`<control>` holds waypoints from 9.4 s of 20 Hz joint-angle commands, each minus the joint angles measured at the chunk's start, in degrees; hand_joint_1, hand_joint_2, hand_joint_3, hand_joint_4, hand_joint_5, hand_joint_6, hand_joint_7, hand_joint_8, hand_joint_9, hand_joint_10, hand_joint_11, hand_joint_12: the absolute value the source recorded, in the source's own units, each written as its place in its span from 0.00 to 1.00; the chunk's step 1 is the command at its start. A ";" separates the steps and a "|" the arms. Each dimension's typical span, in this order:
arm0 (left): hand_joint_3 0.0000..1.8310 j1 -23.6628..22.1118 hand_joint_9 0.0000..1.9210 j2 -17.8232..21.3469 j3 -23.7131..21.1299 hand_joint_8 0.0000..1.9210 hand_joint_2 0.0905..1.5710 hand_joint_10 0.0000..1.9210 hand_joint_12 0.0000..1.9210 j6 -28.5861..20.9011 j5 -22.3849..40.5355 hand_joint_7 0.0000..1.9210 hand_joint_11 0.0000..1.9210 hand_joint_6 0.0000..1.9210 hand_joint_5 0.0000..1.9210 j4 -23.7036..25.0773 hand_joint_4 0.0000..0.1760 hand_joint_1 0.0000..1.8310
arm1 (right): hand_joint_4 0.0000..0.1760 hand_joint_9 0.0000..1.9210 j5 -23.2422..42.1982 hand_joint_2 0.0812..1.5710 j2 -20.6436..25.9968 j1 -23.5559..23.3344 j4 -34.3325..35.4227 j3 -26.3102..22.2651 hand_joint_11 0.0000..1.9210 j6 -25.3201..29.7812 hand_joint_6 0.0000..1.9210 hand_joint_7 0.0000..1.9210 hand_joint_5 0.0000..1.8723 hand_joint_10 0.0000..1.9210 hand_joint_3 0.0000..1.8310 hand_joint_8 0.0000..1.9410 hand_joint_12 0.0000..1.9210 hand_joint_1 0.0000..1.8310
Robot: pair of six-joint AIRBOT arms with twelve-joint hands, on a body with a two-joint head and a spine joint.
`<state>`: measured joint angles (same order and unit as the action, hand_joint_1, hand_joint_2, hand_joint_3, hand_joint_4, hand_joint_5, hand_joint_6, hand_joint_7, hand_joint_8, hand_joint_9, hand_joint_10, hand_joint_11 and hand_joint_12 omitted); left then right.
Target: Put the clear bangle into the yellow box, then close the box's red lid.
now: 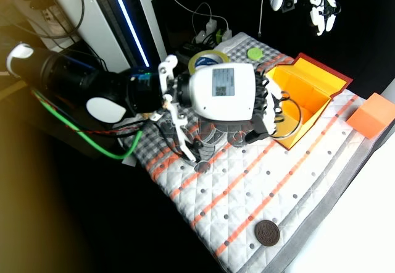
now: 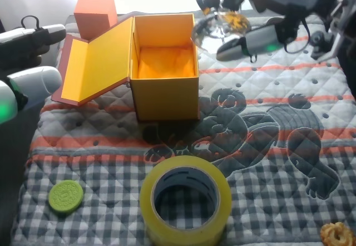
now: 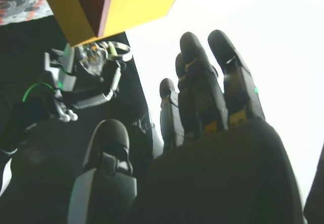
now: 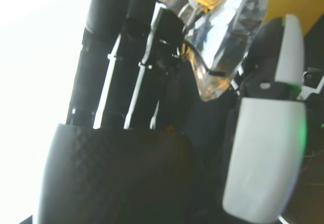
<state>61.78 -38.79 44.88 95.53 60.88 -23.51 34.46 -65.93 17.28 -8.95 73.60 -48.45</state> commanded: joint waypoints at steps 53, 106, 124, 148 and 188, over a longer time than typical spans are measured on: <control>0.00 -4.33 0.25 -2.83 2.21 0.00 0.80 0.00 0.37 -0.33 4.46 0.21 0.05 0.00 0.16 1.35 1.00 0.05 | 0.00 0.31 10.26 0.62 -8.35 -0.53 6.88 1.91 0.23 -0.78 0.00 0.29 0.33 0.29 0.00 0.10 0.75 0.34; 0.00 1.46 0.00 -2.15 -1.15 0.00 0.73 0.00 0.00 9.11 -13.88 0.00 0.00 0.00 0.14 4.38 1.00 0.01 | 0.64 0.00 39.84 0.63 20.24 30.47 18.31 -16.66 0.00 -0.43 0.00 0.01 0.00 0.00 0.01 0.00 0.00 0.13; 0.00 -0.67 0.00 -7.15 3.30 0.00 0.71 0.00 0.00 9.11 -18.88 0.00 0.00 0.00 0.11 2.62 1.00 0.01 | 0.77 0.00 39.83 0.68 19.52 31.10 19.24 -16.46 0.00 -0.11 0.00 0.05 0.00 0.00 0.01 0.01 0.00 0.08; 0.00 -12.46 0.00 -6.82 6.24 0.00 0.69 0.00 0.00 9.26 -12.05 0.00 0.00 0.00 0.00 3.20 1.00 0.00 | 0.93 0.02 39.83 0.71 19.05 32.54 20.20 -16.47 0.00 0.66 0.00 0.08 0.03 0.00 0.00 0.00 0.00 0.03; 0.01 -26.67 0.00 -22.47 15.42 0.00 0.73 0.00 0.00 2.79 -31.03 0.01 0.00 0.00 0.11 19.39 1.00 0.00 | 0.71 0.05 39.84 0.77 18.26 33.75 20.33 -15.62 0.01 2.40 0.00 0.10 0.04 0.00 0.00 0.00 0.01 0.00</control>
<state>35.11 -61.54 60.07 98.89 26.41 -3.09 67.22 -48.14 51.42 10.74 57.82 -46.46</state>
